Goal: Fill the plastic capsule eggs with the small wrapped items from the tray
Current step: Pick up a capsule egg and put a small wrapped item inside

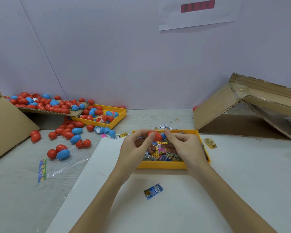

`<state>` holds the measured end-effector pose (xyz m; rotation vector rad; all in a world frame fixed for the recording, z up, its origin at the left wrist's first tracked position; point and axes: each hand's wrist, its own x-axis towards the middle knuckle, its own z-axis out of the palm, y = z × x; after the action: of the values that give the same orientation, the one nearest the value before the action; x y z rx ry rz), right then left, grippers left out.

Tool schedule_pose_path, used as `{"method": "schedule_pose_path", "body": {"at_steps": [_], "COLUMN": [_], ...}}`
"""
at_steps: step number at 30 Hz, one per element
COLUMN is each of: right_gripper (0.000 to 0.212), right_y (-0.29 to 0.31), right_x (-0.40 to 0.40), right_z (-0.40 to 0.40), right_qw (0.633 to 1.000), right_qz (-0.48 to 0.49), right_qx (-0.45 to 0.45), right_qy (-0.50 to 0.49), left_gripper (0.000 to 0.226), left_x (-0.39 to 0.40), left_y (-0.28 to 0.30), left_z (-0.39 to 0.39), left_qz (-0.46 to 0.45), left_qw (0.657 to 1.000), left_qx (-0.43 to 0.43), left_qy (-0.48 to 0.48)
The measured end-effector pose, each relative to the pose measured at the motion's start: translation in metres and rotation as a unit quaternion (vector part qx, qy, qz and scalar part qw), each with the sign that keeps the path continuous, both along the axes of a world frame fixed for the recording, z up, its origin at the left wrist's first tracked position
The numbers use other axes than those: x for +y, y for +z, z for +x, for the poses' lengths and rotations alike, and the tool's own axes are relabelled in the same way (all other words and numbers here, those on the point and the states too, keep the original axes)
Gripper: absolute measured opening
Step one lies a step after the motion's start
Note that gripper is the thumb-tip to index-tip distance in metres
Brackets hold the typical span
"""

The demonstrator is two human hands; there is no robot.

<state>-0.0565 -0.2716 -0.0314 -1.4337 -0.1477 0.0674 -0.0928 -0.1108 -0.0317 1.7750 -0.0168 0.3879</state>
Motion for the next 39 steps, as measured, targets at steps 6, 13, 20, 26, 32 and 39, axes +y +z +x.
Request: {"method": "schedule_pose_path", "body": {"at_steps": [6,13,20,26,32,39], "right_gripper": [0.034,0.016,0.022,0.025,0.022,0.023], "right_y": [-0.0007,-0.0035,-0.0075,-0.0101,-0.0089,-0.0081], "right_x": [0.0018,-0.0013,-0.0015,-0.0009,0.0005,-0.0003], "right_z": [0.0003,-0.0001,0.0034,0.0057,0.0059,0.0055], "right_qw": [1.0,0.996,0.994,0.99,0.986,0.984], "right_qz": [-0.009,-0.041,-0.044,-0.063,-0.072,-0.093], "right_qx": [-0.006,-0.066,-0.093,-0.117,-0.142,-0.146], "right_qy": [0.01,0.044,0.035,0.045,0.045,0.046], "left_gripper": [0.025,0.018,0.018,0.02,0.02,0.022], "left_x": [-0.0005,-0.0025,-0.0028,-0.0007,-0.0011,-0.0008], "left_y": [-0.0027,-0.0024,-0.0022,-0.0012,-0.0014,-0.0002], "left_z": [0.0013,0.0002,0.0001,-0.0002,-0.0011,-0.0019], "left_qz": [0.011,-0.009,0.02,0.024,0.032,0.042], "left_qw": [1.0,0.998,0.996,0.996,0.995,0.994], "left_qx": [-0.004,-0.057,-0.08,-0.085,-0.093,-0.099], "left_qy": [0.01,0.019,0.037,0.027,0.029,0.028]}}
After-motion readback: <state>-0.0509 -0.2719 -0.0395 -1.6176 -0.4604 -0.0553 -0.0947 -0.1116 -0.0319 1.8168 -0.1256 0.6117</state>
